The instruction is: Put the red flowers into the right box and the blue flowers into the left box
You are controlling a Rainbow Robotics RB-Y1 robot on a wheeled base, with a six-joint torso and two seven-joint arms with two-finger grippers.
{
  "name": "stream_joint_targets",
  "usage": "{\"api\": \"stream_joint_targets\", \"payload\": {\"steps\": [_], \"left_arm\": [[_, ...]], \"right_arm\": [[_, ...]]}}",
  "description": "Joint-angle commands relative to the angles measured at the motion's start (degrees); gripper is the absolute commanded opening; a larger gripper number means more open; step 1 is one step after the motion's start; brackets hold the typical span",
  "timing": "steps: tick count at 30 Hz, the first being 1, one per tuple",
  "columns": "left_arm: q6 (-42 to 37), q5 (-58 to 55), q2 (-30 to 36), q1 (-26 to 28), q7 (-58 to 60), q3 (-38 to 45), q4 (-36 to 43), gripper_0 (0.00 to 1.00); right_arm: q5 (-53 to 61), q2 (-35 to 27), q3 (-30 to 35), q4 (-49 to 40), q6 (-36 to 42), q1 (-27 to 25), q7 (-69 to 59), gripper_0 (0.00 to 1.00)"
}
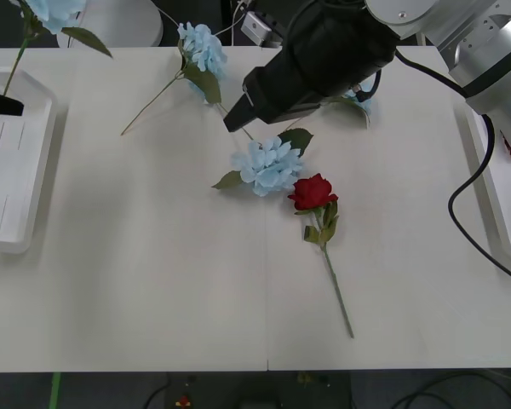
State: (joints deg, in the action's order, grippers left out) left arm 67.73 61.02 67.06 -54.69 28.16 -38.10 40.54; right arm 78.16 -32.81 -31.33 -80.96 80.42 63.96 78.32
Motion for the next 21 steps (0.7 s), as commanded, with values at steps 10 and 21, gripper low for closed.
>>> {"api": "stream_joint_targets", "payload": {"steps": [10, 21], "left_arm": [[-3.2, 22.9, 1.6, -0.9, 2.0, 1.3, -16.1, 0.00], [-18.4, 37.1, -6.7, -0.9, 21.6, -8.9, -15.2, 0.00]], "right_arm": [[-15.4, -2.1, -1.3, -12.1, 25.5, -3.9, -20.8, 0.89], [-29.6, -0.1, -3.6, -17.6, 28.8, -14.3, -19.1, 0.90]]}}
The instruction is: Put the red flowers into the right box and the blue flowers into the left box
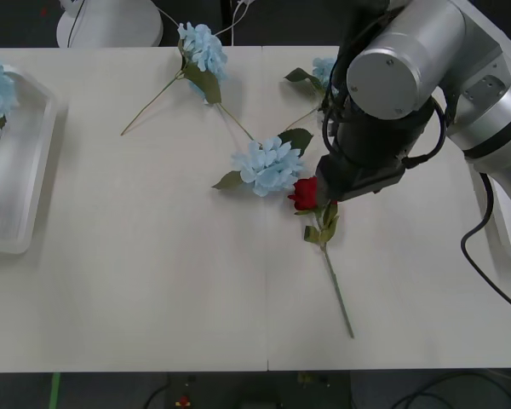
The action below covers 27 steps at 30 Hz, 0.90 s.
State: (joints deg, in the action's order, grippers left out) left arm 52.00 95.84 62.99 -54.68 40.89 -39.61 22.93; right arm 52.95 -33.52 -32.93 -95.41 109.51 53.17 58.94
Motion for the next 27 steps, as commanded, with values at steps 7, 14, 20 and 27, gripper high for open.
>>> {"api": "stream_joint_targets", "payload": {"steps": [7, 14, 20, 27], "left_arm": [[-2.7, 2.3, -5.0, -0.8, 12.9, -10.3, 2.5, 0.23], [-2.7, 2.1, -4.7, -1.2, 7.8, -9.0, 5.2, 1.00], [-2.6, 2.5, -4.5, -2.6, -3.0, -3.5, 11.8, 1.00], [-2.7, 2.8, -4.1, -2.6, -13.5, 0.0, 24.9, 1.00]], "right_arm": [[-10.9, 3.9, -2.9, -3.0, -3.3, -8.5, 2.1, 0.91], [-15.1, 5.1, -5.5, -2.2, -11.8, -12.0, 3.4, 0.91], [-15.9, 6.0, -7.5, 3.5, -18.8, -12.1, 4.0, 0.91], [-16.0, 6.5, -8.5, 5.5, -20.4, -12.3, 5.2, 0.91]]}}
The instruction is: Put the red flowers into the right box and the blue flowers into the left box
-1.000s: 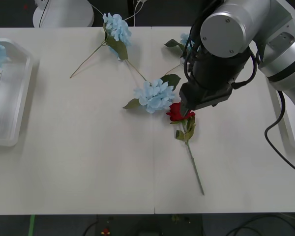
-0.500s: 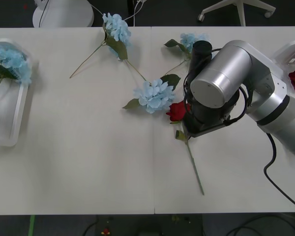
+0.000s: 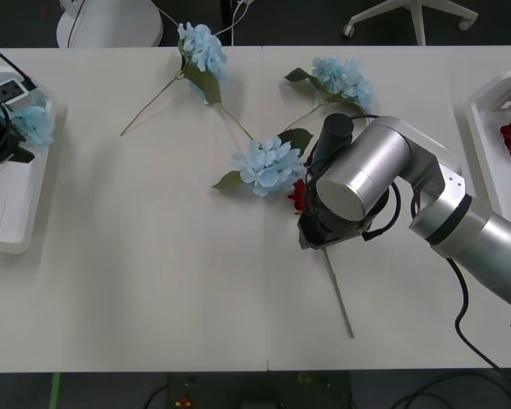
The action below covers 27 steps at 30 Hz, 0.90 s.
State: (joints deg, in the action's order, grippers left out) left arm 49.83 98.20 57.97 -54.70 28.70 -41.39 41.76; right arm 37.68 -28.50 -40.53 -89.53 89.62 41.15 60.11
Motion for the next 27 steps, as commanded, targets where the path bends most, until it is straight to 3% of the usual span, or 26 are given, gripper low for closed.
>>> {"api": "stream_joint_targets", "payload": {"steps": [1, 7, 14, 22, 27], "left_arm": [[-0.5, 0.5, 0.9, -2.6, -2.3, 1.9, 7.6, 1.00], [-0.4, 3.9, 0.7, -2.7, -9.0, 3.5, 20.1, 1.00], [-0.5, 12.2, 0.3, -3.3, -18.9, 4.6, 29.0, 1.00], [7.2, 23.4, -15.3, -13.3, -33.5, 4.6, 20.5, 1.00], [7.3, 33.5, -25.5, -17.3, -38.6, 4.5, 14.8, 1.00]], "right_arm": [[-0.9, 1.4, -1.0, -0.4, -0.5, -0.4, 4.1, 0.91], [-2.9, 1.0, -2.7, -0.3, -2.3, -1.3, 4.8, 0.92], [-3.1, 1.1, -3.4, 0.8, -4.8, -2.0, 5.0, 0.92], [-3.4, 1.0, -3.4, 1.1, -8.1, -3.5, 5.3, 0.92], [-3.4, 1.0, -3.5, 1.6, -8.9, -4.0, 5.4, 0.92]]}}
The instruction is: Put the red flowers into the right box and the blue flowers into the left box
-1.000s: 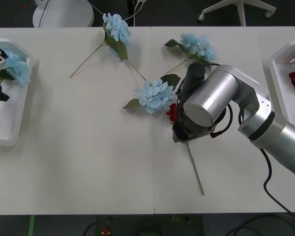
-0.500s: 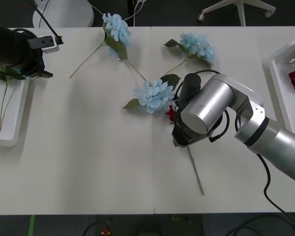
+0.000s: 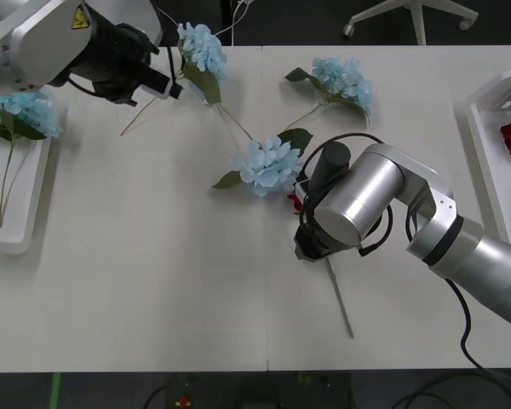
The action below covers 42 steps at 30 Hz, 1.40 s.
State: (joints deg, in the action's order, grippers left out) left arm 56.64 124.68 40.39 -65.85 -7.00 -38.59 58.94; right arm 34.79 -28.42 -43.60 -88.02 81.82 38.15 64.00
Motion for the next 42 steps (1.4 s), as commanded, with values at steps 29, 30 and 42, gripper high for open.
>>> {"api": "stream_joint_targets", "payload": {"steps": [29, 30, 42], "left_arm": [[4.4, 22.0, -23.6, -5.6, -1.7, -11.2, -10.2, 1.00], [3.7, 22.1, -23.6, -5.3, -1.9, -11.2, -10.2, 1.00], [3.3, 16.5, -22.7, -4.3, 2.4, -6.7, -10.2, 1.00]], "right_arm": [[-3.1, 0.2, -0.6, 0.7, -7.6, -2.9, 4.4, 0.83], [-3.1, 0.2, -0.6, 0.7, -7.7, -3.0, 4.6, 0.82], [-3.5, -1.2, -0.7, 0.7, -7.7, -3.5, 5.3, 0.57]]}}
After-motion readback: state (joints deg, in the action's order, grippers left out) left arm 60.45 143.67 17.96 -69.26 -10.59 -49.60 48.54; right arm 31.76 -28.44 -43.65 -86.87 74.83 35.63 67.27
